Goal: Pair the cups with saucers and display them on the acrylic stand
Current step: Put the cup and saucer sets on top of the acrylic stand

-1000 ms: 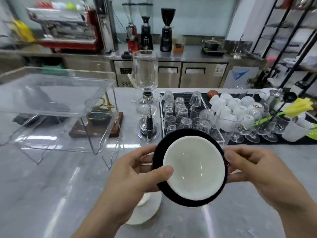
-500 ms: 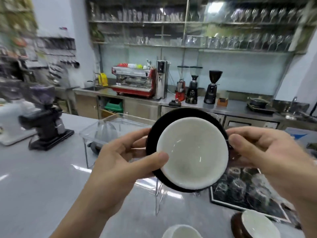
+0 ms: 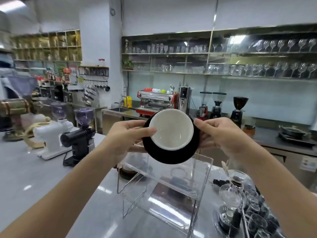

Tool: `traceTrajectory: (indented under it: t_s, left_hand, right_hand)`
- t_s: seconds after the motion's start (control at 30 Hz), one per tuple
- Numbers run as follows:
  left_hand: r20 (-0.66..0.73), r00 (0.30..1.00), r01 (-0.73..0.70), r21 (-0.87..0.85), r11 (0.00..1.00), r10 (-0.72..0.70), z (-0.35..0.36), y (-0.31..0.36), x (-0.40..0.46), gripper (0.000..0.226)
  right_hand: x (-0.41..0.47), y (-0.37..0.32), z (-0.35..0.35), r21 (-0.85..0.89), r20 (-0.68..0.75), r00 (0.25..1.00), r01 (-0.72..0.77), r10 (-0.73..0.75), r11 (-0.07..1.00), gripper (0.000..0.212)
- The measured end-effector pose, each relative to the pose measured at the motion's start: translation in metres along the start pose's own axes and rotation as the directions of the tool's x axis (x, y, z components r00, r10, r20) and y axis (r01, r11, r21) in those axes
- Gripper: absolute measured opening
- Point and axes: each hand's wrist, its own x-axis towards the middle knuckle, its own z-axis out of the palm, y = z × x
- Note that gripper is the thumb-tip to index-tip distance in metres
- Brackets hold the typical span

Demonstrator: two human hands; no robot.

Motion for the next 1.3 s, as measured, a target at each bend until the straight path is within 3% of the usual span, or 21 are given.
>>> traceTrajectory:
  t_s: [0.13, 0.47, 0.73, 1.3]
  left_hand:
    - [-0.043, 0.993, 0.112, 0.058, 0.992, -0.11, -0.007, -0.005, 0.039, 0.028]
    - [-0.088, 0.953, 0.303, 0.228, 0.926, -0.29, -0.009, -0.024, 0.104, 0.047]
    - [-0.123, 0.944, 0.328, 0.288, 0.9, -0.305, -0.012, -0.038, 0.119, 0.044]
    - [-0.094, 0.936, 0.346, 0.434, 0.832, -0.34, -0.007, -0.066, 0.138, 0.035]
  right_hand:
    - [0.04, 0.012, 0.008, 0.048, 0.02, 0.988, -0.151, 0.15, 0.987, 0.042]
    - [0.09, 0.046, 0.029, 0.06, 0.025, 0.924, -0.383, 0.382, 0.922, 0.032]
    - [0.115, 0.064, 0.035, 0.028, 0.054, 0.885, -0.463, 0.462, 0.886, 0.047]
    - [0.136, 0.094, 0.046, -0.002, 0.091, 0.817, -0.572, 0.57, 0.82, 0.042]
